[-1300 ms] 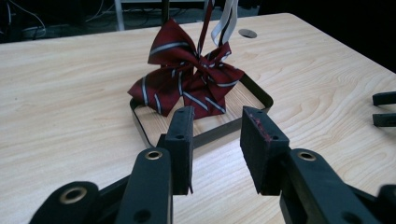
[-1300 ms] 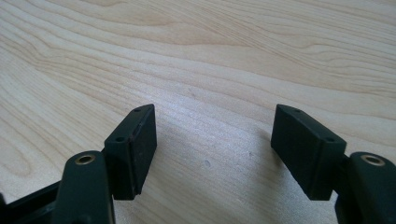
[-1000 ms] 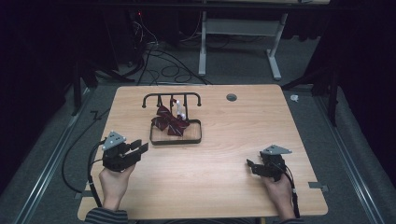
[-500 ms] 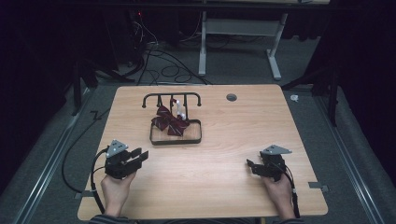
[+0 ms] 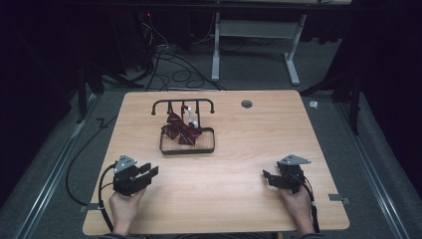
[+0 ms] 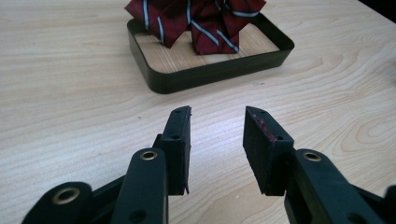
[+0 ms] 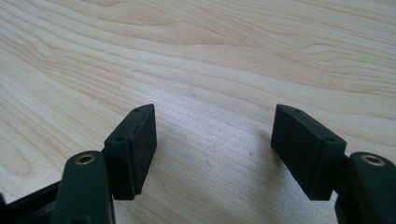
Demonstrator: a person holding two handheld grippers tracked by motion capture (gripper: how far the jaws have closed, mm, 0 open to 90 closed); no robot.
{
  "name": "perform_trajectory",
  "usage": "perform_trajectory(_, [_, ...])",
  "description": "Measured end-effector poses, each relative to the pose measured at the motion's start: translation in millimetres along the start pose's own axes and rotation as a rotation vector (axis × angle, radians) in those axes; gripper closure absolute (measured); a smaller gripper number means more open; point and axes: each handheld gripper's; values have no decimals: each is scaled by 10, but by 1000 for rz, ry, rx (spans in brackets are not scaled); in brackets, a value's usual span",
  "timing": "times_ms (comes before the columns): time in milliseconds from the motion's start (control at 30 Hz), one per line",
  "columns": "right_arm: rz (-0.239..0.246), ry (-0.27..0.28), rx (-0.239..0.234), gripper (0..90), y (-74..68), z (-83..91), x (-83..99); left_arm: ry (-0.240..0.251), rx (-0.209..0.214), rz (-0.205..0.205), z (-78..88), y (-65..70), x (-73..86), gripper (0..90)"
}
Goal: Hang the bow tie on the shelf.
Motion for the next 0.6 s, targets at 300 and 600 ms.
perform_trajectory(300, [-1,0,0,327,-1,0,0,-31,0,9,-106,0,99,616])
perform_trajectory(600, [-1,-1,0,327,-1,1,0,-50,-15,13,-183,-8,192,598])
Point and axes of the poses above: each handheld gripper's, and its own axes: z roughly backward along the jaws, x roughly out of its underside, y roughly to its right, and after that the axes turned 4 degrees about x, right-handed
